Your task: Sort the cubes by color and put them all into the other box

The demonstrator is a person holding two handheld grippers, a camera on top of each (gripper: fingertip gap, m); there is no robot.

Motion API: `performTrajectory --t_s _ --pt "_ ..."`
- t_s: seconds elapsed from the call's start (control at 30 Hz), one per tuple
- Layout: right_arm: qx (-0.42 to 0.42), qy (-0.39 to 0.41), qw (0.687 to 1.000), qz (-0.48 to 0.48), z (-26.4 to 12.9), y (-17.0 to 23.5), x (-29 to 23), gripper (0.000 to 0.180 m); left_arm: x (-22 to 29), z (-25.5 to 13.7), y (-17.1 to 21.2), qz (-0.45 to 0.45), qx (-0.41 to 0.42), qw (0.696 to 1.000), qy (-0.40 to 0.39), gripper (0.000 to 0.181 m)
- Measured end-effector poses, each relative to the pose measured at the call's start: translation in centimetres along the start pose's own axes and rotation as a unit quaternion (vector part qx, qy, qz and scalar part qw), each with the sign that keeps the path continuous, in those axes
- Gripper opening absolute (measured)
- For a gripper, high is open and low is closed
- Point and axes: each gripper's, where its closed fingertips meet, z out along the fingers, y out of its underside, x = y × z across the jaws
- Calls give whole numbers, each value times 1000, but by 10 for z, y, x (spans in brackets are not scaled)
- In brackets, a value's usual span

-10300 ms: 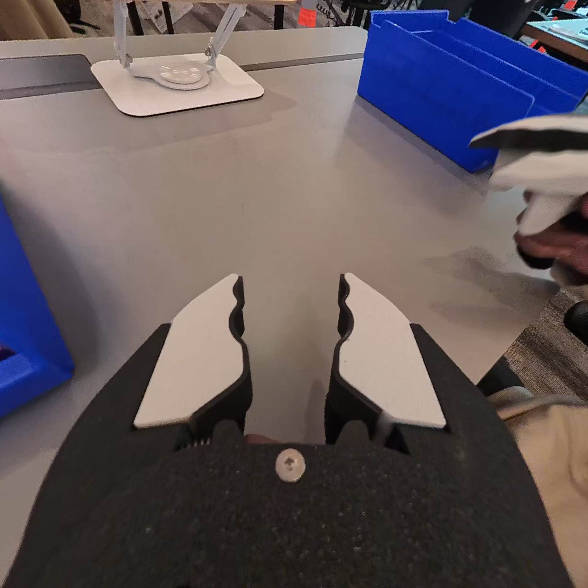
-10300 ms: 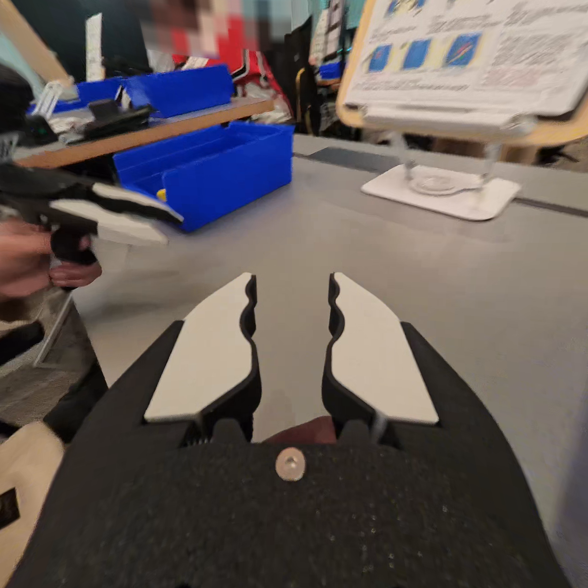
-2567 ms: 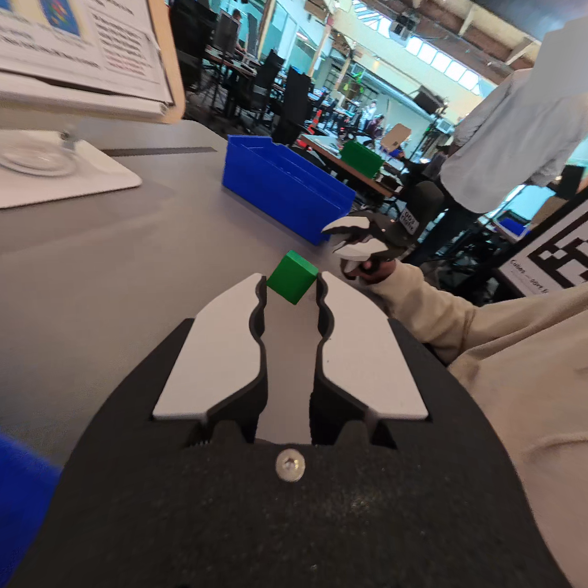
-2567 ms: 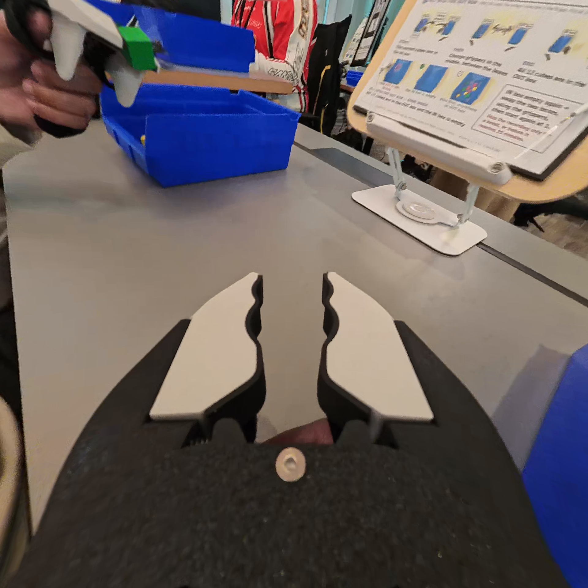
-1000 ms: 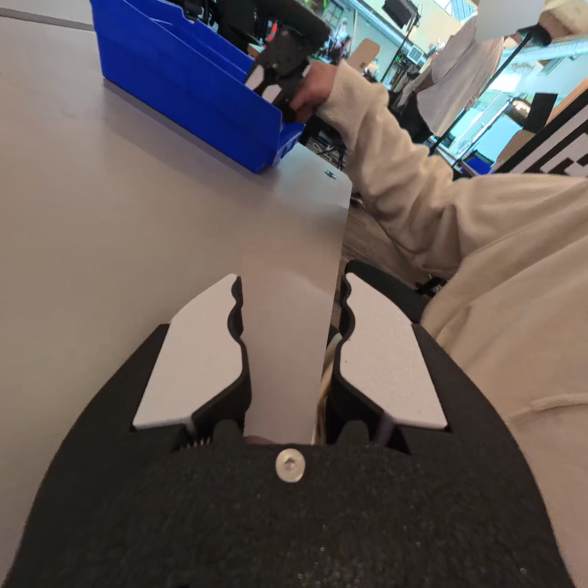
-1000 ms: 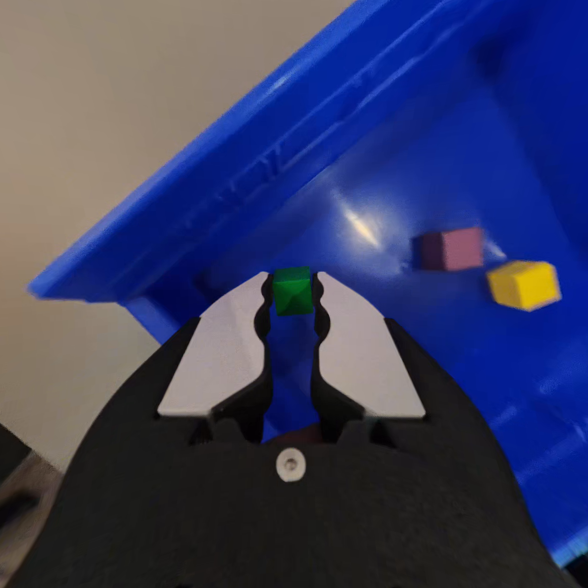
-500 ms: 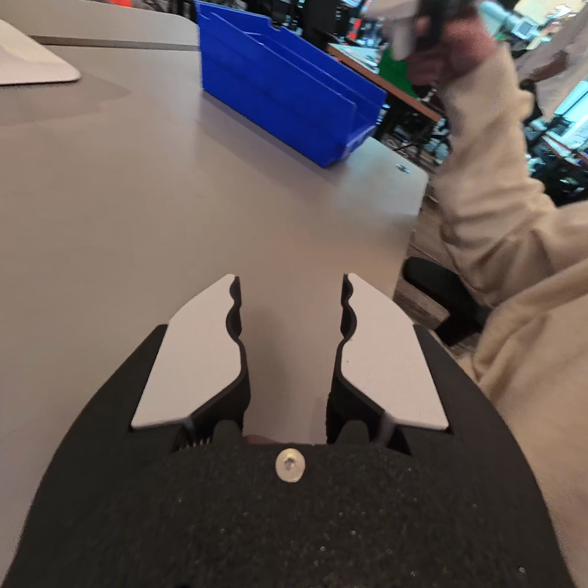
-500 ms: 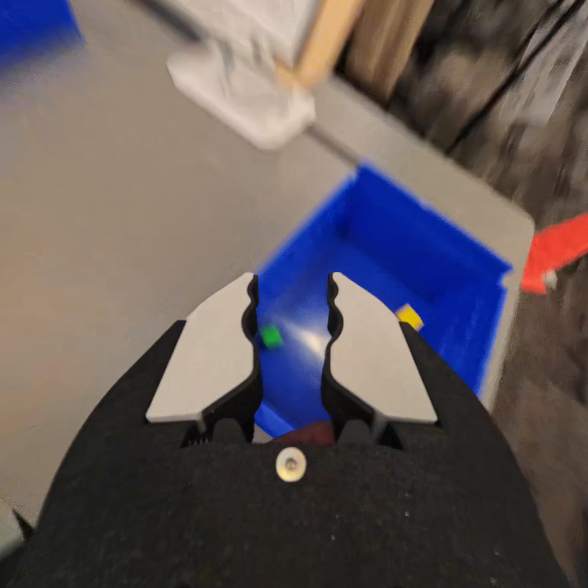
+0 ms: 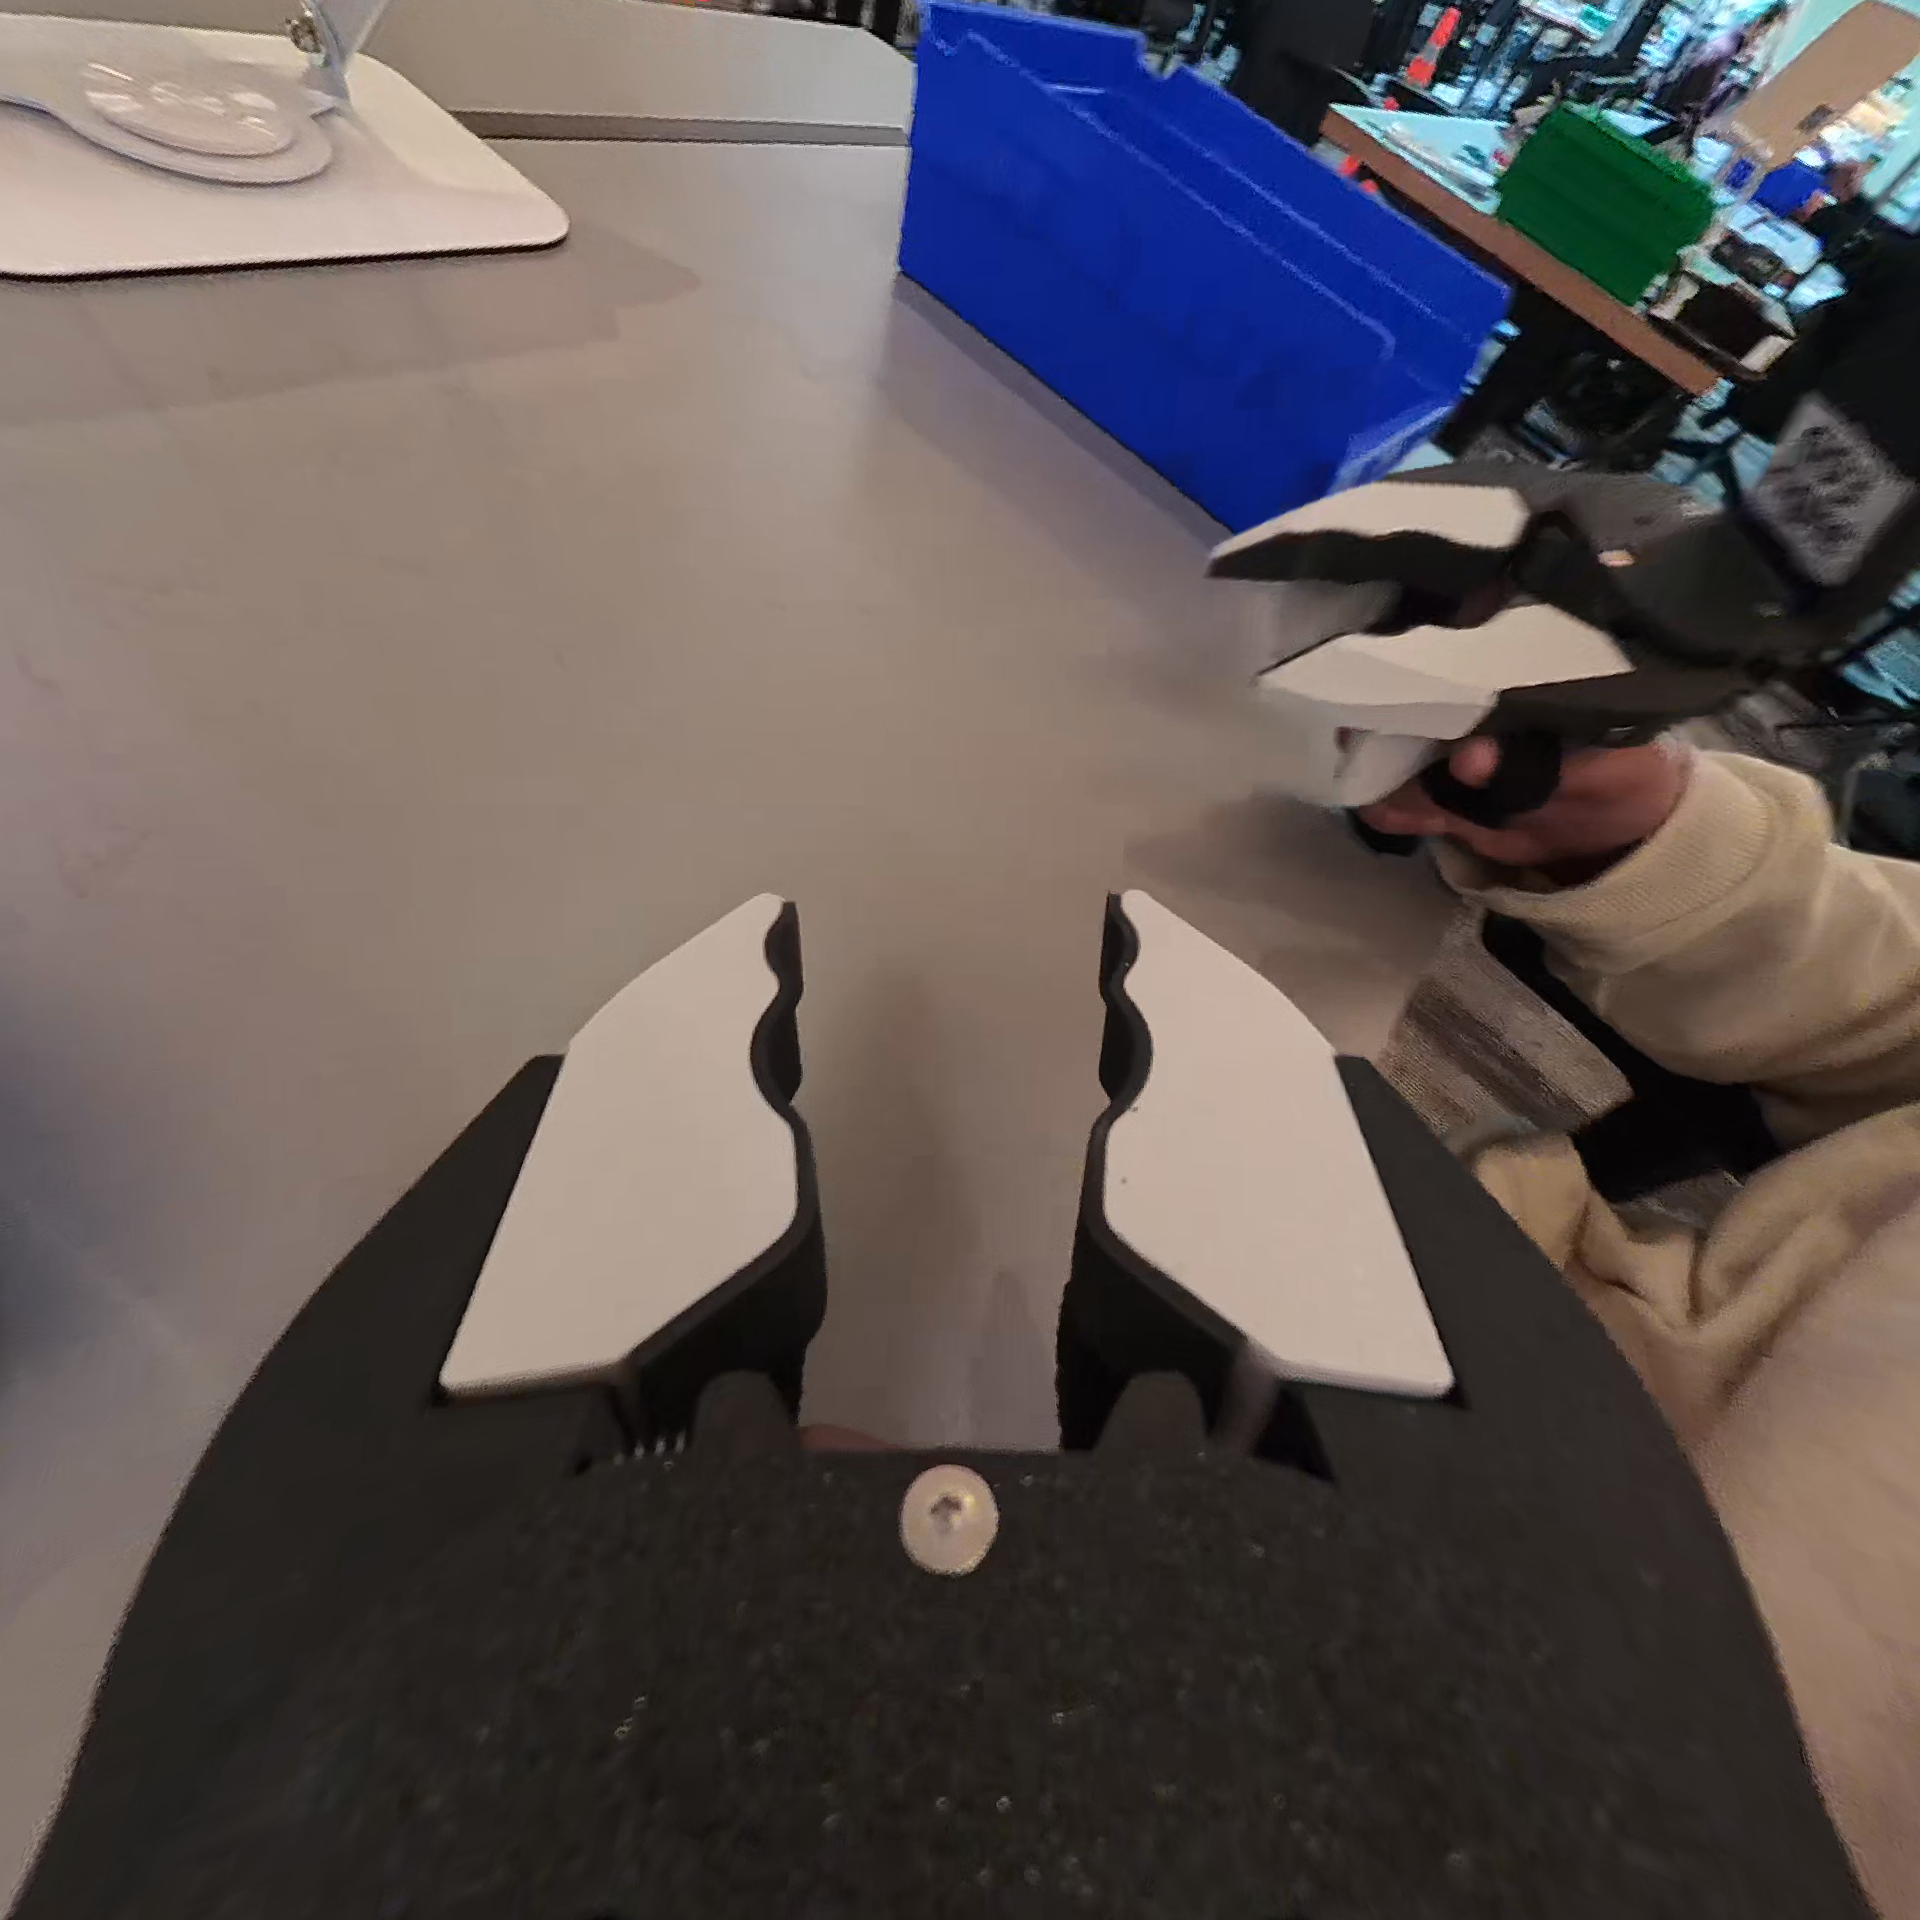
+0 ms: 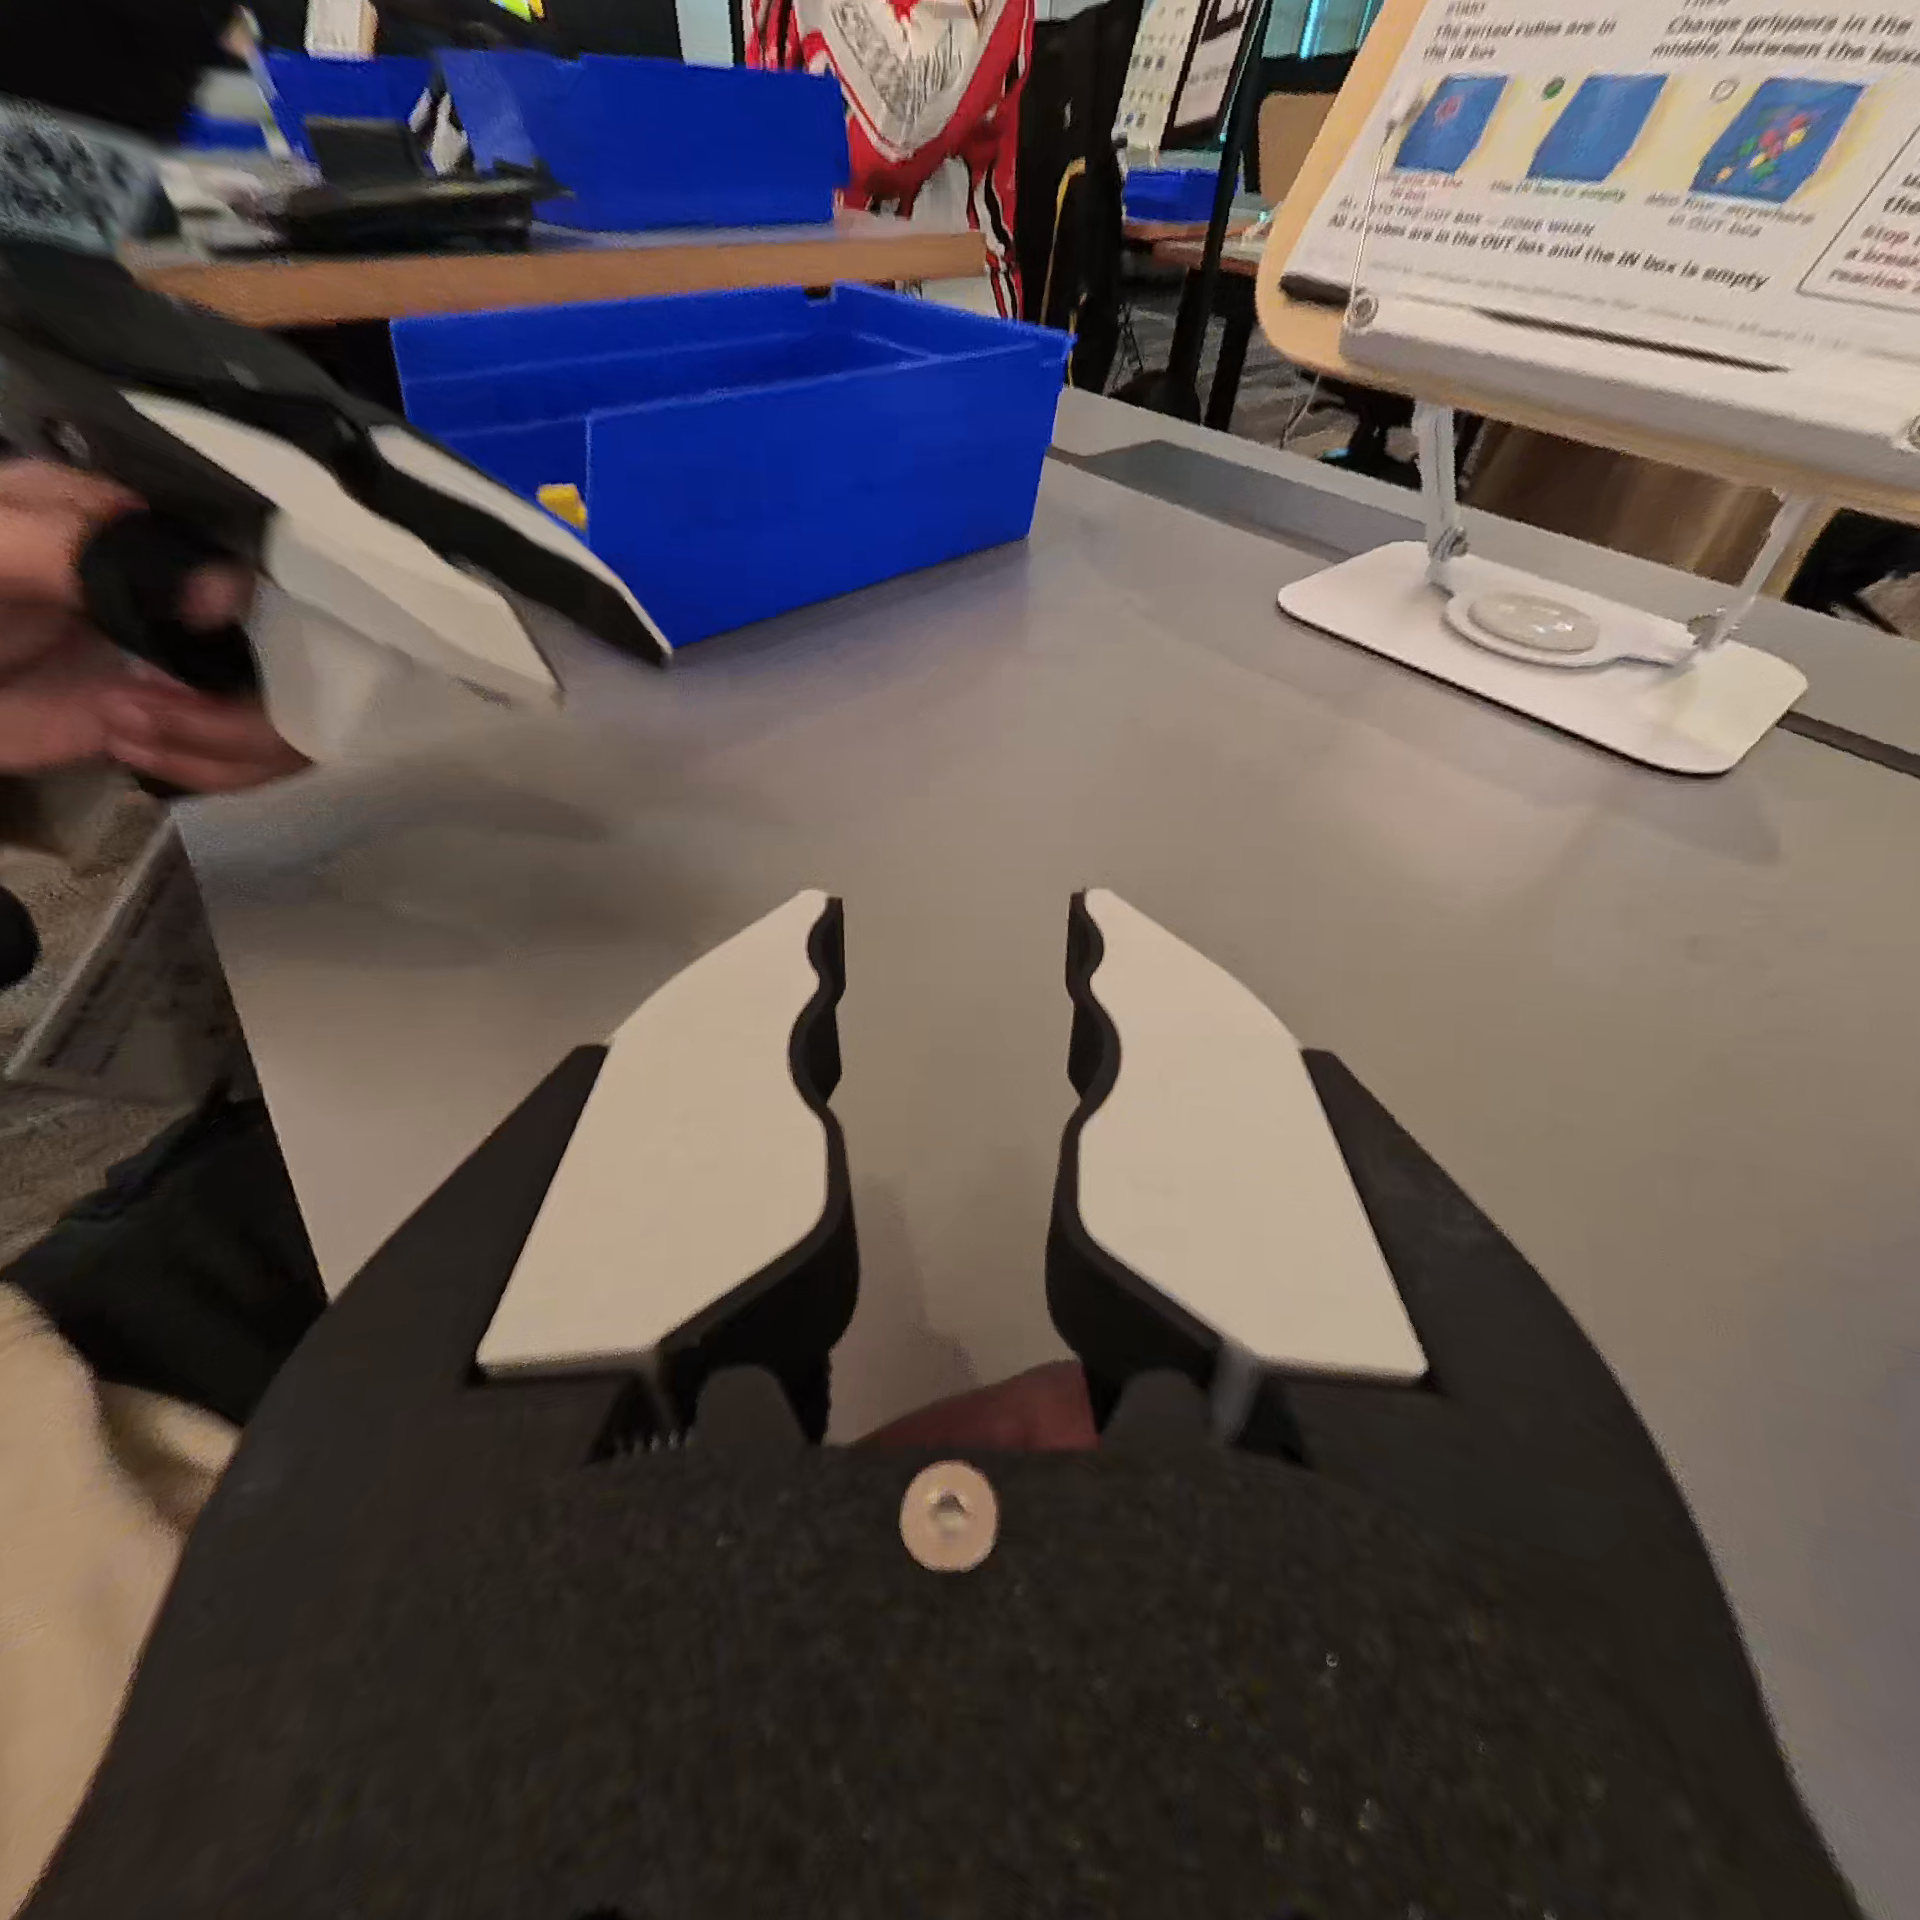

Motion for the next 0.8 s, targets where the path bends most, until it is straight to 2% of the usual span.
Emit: performTrajectory --t_s 0.13,0.23,0.3,0.4,0.47,0.6,0.8 --pt "-14 8 1000 -17 -6 9 -1 40 -3 -52 -14 15 -14 1000 14 52" --pt "-18 10 1000 -21 -9 10 0 40 -60 -102 -32 37 -66 994 -74 49" --pt "-21 4 1000 -19 -9 12 0 39 -101 -122 -35 51 -145 983 -102 51" --pt "-27 -4 999 -19 -6 13 -1 39 -166 -124 -19 88 -293 942 -138 49" --pt "-32 -9 999 -24 -4 14 -2 39 -191 -111 -3 81 -361 921 -123 49" --pt "-40 -10 999 -30 -2 16 -2 38 -211 -85 14 42 -417 904 -85 49" --pt "-35 -16 999 -7 -5 15 0 37 -215 -83 34 41 -475 878 -40 50"
